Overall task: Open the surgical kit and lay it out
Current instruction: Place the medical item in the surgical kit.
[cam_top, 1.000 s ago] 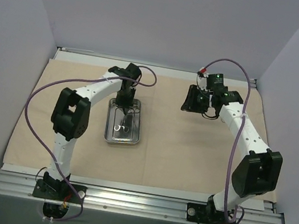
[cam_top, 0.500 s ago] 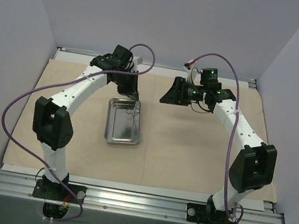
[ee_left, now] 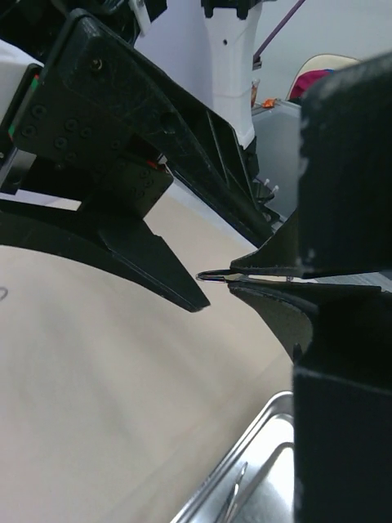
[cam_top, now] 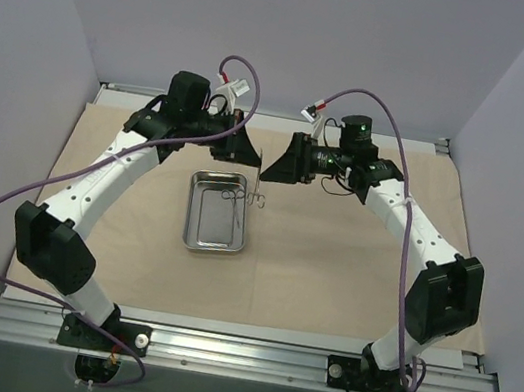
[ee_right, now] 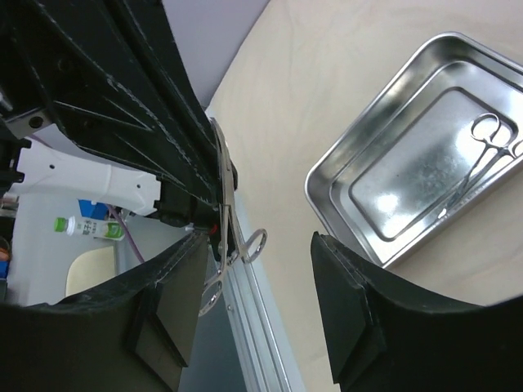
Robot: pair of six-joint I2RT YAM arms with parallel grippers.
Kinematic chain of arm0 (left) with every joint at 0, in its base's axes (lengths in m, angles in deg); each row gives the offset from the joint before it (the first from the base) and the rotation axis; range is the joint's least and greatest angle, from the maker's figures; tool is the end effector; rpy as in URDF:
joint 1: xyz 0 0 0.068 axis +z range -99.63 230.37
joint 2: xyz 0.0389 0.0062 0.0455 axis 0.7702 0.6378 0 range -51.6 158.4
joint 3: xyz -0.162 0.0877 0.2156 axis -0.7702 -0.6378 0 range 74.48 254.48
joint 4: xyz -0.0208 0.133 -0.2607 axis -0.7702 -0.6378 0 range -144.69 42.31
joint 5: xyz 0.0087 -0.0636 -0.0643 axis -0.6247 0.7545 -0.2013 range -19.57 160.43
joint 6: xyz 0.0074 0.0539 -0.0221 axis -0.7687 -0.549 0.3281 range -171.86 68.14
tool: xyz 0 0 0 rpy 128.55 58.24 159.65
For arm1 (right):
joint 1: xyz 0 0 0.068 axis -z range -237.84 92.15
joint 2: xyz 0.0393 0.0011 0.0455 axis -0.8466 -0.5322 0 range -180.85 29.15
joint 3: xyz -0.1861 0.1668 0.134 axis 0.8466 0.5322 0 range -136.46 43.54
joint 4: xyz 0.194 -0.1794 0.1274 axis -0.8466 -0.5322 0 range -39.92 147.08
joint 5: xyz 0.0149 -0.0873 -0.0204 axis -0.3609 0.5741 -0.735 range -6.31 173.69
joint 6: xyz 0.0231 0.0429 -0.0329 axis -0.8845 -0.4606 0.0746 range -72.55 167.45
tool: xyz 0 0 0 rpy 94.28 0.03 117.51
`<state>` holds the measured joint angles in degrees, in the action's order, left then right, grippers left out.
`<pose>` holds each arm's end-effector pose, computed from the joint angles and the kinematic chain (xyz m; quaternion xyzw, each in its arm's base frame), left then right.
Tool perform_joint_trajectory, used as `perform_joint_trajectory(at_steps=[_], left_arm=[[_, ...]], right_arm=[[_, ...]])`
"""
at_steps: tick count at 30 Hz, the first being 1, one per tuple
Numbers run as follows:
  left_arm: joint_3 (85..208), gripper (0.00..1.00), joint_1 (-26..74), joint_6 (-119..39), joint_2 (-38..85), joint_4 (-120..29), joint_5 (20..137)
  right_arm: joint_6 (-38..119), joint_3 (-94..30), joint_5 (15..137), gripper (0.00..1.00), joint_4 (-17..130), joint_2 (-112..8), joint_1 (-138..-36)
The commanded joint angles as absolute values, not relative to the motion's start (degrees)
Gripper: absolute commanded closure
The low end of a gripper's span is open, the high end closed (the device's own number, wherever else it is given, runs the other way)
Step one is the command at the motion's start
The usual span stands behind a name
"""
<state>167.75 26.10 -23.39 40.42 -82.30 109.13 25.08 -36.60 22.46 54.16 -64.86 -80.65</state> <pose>0.3507 -0.1873 0.3956 0.1267 0.8358 -0.4601 0.2715 0.3678 0.1952 0.3521 -0.3063 0.6898 0.5745 0.3168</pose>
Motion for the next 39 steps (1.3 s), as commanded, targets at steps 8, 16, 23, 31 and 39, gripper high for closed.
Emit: perform_joint_trajectory(at_steps=[8, 16, 23, 31, 39], left_arm=[[163.2, 0.98, 26.2, -17.9, 37.1, -68.2, 119.7], [160.5, 0.98, 26.5, -13.8, 36.8, -61.1, 123.0], [158.0, 0.98, 27.5, -10.3, 36.5, -55.3, 125.6], [156.2, 0.98, 29.0, -7.1, 36.6, -50.5, 127.5], [155.1, 0.98, 29.0, -5.5, 37.1, -48.7, 128.6]], right_arm=[[22.4, -35.4, 16.5, 0.47, 60.6, -59.4, -81.7], [20.9, -33.5, 14.6, 0.5, 62.6, -58.7, -82.1], [20.2, -32.8, 13.5, 0.55, 63.6, -58.4, -82.3], [18.2, -31.3, 12.5, 0.62, 65.9, -58.1, -82.3], [15.7, -31.1, 12.1, 0.76, 69.0, -58.7, -82.3]])
